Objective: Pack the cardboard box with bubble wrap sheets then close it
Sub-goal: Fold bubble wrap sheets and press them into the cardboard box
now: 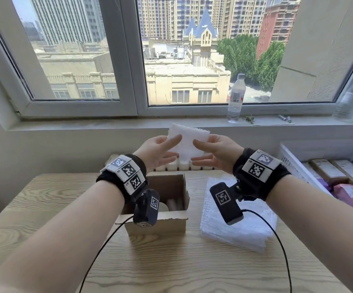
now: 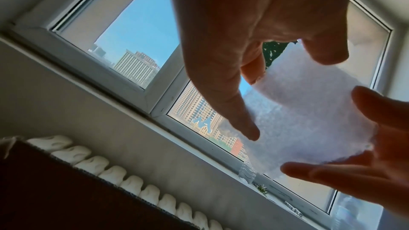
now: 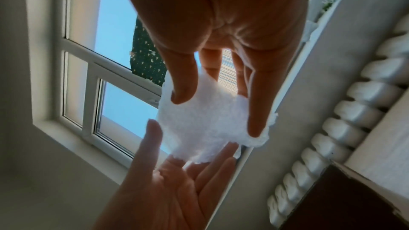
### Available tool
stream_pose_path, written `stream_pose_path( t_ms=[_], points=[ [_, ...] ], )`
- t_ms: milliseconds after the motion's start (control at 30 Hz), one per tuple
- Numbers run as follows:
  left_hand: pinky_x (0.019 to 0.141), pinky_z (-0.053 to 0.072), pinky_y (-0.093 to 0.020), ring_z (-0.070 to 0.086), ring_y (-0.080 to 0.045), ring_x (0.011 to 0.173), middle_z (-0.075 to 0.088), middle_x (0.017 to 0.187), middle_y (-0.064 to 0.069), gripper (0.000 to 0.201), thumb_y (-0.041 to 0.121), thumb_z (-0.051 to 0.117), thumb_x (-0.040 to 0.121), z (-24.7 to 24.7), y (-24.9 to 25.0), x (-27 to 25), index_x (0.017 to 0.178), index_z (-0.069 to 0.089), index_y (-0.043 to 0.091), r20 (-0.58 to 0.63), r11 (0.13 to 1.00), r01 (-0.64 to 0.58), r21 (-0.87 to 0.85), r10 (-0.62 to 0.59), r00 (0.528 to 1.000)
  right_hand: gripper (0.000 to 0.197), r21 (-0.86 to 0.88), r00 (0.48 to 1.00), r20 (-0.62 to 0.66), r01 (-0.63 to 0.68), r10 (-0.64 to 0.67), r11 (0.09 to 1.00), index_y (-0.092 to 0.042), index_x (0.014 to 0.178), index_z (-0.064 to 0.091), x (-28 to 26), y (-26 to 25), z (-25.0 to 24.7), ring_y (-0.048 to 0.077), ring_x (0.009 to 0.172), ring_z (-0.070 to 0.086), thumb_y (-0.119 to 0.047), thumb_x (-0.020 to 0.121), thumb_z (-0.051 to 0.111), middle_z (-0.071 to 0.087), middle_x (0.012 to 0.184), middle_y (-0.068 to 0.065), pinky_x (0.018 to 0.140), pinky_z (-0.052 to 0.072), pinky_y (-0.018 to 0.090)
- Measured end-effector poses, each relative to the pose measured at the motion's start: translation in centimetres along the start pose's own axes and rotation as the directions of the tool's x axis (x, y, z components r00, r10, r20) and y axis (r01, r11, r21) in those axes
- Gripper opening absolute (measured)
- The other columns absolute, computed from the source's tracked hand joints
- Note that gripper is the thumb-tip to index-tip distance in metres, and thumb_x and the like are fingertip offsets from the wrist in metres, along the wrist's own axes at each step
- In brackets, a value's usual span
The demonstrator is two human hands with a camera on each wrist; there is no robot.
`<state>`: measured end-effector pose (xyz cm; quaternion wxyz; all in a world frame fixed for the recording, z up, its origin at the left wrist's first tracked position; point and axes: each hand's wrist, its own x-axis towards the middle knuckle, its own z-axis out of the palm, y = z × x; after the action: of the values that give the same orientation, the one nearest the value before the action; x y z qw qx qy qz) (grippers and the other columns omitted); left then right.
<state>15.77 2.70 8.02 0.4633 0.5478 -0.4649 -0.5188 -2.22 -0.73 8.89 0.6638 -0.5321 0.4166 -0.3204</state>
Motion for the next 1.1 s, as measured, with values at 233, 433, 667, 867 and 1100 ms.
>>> stream_pose_path(
  t_ms=[233, 433, 667, 867, 1100],
  points=[
    [0.078, 0.057, -0.023, 0.064, -0.022, 0.098, 0.062, 0.105, -0.012, 0.028, 0.038, 0.061, 0.088, -0.3, -0.8, 0.1, 0.089, 0.057, 0.010, -0.181, 0.994, -0.033, -0.108, 0.013, 0.983, 0.019, 0.320, 0.995, 0.069, -0.093, 0.074, 0.943, 0.002, 0.101, 0.056, 0.1, 0.6, 1.7, 0.029, 0.091, 0.063, -0.013, 0.089, 0.060, 0.061, 0.100, 0.019, 0.079, 0.056, 0.030],
    [0.074, 0.059, -0.028, 0.064, -0.017, 0.082, 0.060, 0.092, -0.009, 0.026, 0.035, 0.063, 0.087, -2.6, -2.1, -1.4, 0.080, 0.057, 0.011, -0.258, 0.994, -0.042, 0.104, 0.068, 0.964, 0.045, 0.275, 0.967, 0.127, -0.247, 0.220, 0.929, 0.000, 0.126, 0.049, 1.2, 1.7, 3.7, 0.035, 0.106, 0.061, -0.012, 0.085, 0.063, 0.058, 0.124, 0.025, 0.094, 0.052, 0.038],
    [0.082, 0.055, -0.034, 0.058, -0.019, 0.107, 0.057, 0.115, -0.005, 0.040, 0.029, 0.070, 0.082, -5.9, -4.0, -3.9, 0.114, 0.051, 0.016, -0.228, 0.947, -0.004, 0.322, 0.081, 0.970, 0.030, 0.030, 0.908, 0.236, -0.362, 0.345, 0.932, -0.008, 0.111, 0.056, 2.5, 2.9, 6.9, 0.024, 0.101, 0.059, -0.003, 0.082, 0.062, 0.060, 0.113, 0.012, 0.092, 0.044, 0.029],
    [0.095, 0.048, -0.037, 0.060, -0.027, 0.103, 0.062, 0.115, -0.010, 0.042, 0.058, 0.049, 0.081, -8.3, -8.7, -4.1, 0.101, 0.066, 0.025, -0.402, 0.705, 0.275, 0.654, 0.015, 0.915, 0.036, -0.599, 0.998, -0.064, -0.060, 0.028, 0.799, -0.021, 0.101, 0.046, 3.6, 4.5, 8.6, 0.019, 0.080, 0.058, -0.010, 0.078, 0.070, 0.052, 0.091, 0.003, 0.065, 0.056, 0.033],
    [0.102, 0.041, -0.029, 0.052, -0.021, 0.122, 0.057, 0.133, -0.005, 0.042, 0.031, 0.059, 0.089, -9.1, -13.5, -5.0, 0.128, 0.058, 0.015, -0.335, 0.462, 0.384, 0.799, -0.188, 0.923, 0.014, -0.860, 0.995, 0.092, 0.062, 0.035, 0.506, -0.020, 0.100, 0.058, 3.8, 6.4, 10.6, 0.023, 0.082, 0.061, -0.012, 0.089, 0.054, 0.051, 0.103, 0.003, 0.074, 0.060, 0.041]
  ],
)
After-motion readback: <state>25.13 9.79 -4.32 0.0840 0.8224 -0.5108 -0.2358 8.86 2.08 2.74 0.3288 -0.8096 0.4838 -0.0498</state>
